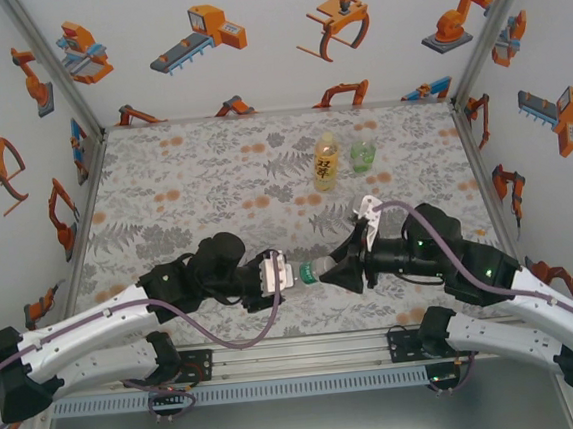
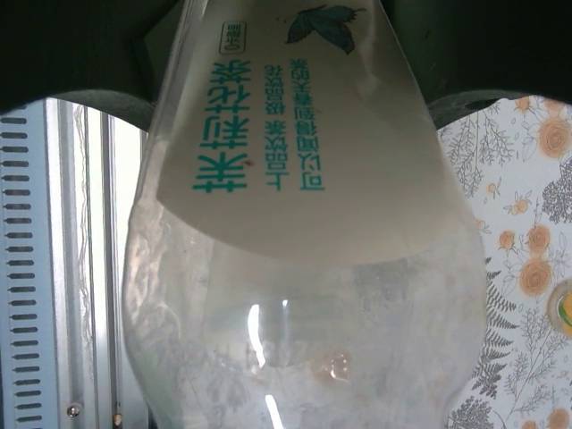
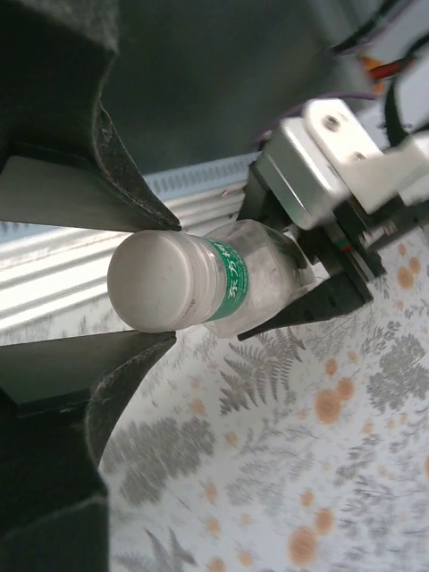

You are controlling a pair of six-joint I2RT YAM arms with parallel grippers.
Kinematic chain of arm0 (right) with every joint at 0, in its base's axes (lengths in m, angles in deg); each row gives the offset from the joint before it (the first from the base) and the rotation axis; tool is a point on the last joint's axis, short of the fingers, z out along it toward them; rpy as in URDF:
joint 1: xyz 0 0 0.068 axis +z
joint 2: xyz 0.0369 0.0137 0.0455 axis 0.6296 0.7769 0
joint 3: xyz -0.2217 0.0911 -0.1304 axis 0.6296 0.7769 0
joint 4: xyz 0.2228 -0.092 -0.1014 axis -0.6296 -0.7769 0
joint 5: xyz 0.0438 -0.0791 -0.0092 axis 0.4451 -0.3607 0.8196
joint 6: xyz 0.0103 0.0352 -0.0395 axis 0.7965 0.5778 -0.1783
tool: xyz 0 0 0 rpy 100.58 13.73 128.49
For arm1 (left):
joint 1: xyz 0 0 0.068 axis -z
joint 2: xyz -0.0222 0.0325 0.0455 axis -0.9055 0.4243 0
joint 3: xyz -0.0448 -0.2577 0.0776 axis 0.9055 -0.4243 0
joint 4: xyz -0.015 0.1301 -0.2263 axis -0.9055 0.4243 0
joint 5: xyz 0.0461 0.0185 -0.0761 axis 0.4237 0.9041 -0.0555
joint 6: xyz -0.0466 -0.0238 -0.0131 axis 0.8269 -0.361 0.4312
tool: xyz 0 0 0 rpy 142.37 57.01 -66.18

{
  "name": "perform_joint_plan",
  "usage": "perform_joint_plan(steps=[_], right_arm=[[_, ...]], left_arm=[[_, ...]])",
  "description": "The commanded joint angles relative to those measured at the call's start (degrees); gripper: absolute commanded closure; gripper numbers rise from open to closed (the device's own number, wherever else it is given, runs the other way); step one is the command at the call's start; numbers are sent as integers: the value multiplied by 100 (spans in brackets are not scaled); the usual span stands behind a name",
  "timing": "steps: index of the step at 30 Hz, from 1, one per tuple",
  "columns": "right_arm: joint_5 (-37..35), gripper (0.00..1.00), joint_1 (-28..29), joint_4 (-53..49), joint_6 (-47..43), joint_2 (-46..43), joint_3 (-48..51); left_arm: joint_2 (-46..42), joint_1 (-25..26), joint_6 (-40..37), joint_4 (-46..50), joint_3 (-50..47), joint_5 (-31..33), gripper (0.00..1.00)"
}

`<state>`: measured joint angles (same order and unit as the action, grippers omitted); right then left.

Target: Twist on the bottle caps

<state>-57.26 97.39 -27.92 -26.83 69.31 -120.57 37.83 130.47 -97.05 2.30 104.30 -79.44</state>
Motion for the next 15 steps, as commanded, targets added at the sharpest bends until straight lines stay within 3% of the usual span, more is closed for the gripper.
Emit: perform_joint_plan(steps=[1,4,8,13,15], right_arm=[[-1276,100,-27,-114,2452,156,50],[-1493,100,-23,-498,3985,293,58],[-1517,100,-22,-485,5269,261,238],[-1881,100,-23,-592,5432,130,225],[-2026,100,-19,-774,5294,164,131]], left_arm=[[55,42,-55,-199,64,-138,100],[98,40,-46,-159,95,-105,100],[100,37,16,-185,66,114,98],[48,39,27,-230,38,363,73],[21,41,32,-239,20,409,57]])
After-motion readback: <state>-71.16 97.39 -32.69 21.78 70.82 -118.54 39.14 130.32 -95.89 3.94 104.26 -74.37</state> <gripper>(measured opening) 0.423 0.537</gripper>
